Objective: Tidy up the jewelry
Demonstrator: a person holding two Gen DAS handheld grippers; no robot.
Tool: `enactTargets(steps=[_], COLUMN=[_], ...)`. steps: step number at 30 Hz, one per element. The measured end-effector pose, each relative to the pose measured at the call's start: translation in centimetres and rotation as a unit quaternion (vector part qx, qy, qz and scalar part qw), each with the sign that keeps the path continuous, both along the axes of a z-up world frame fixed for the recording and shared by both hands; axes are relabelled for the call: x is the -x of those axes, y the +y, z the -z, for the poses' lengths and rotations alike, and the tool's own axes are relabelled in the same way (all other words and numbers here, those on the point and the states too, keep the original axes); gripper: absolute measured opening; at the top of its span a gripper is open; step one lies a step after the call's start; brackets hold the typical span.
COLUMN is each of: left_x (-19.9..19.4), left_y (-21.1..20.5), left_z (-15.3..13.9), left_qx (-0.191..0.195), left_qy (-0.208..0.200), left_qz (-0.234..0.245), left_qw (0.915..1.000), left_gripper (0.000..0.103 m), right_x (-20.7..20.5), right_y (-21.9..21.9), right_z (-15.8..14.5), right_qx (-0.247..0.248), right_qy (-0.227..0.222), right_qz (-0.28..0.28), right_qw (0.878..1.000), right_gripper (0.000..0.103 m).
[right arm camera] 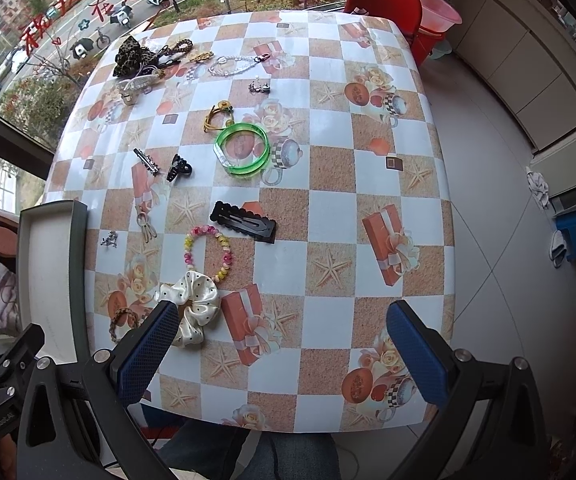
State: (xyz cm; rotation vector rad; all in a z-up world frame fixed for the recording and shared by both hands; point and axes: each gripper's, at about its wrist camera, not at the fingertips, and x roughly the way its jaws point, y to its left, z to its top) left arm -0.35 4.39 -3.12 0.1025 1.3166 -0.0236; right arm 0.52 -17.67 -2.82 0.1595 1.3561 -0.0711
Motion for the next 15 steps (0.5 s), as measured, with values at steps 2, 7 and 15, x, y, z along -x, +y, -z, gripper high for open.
enactTargets(steps=[2,7,15], left_x=[-0.1,-0.7,-2.9], left_y=[-0.1,0.1,0.0], left_z=[0.3,1.5,4.0], left_qx=[-0.001,-0.009,0.017], left_qy=[0.005,0.017,0.032], left_qz=[0.000,-0.015,-0.024], left_qw=[1.0000,0.9997,0.9991], left_gripper=[0.103,0.103,0.103], right_x=[0.1,-0.3,-1.7], right_y=[-0.1,-0.4,-1.2], right_z=[0.4,1.6,3.7], right_qx=[-0.001,-0.003,-0.001], right_qy=[0.003,0.022,0.045], right_qz=[0.001,0.004,0.004], right_qw=[1.000,1.000,0.999], right_gripper=[0.103,0.103,0.103])
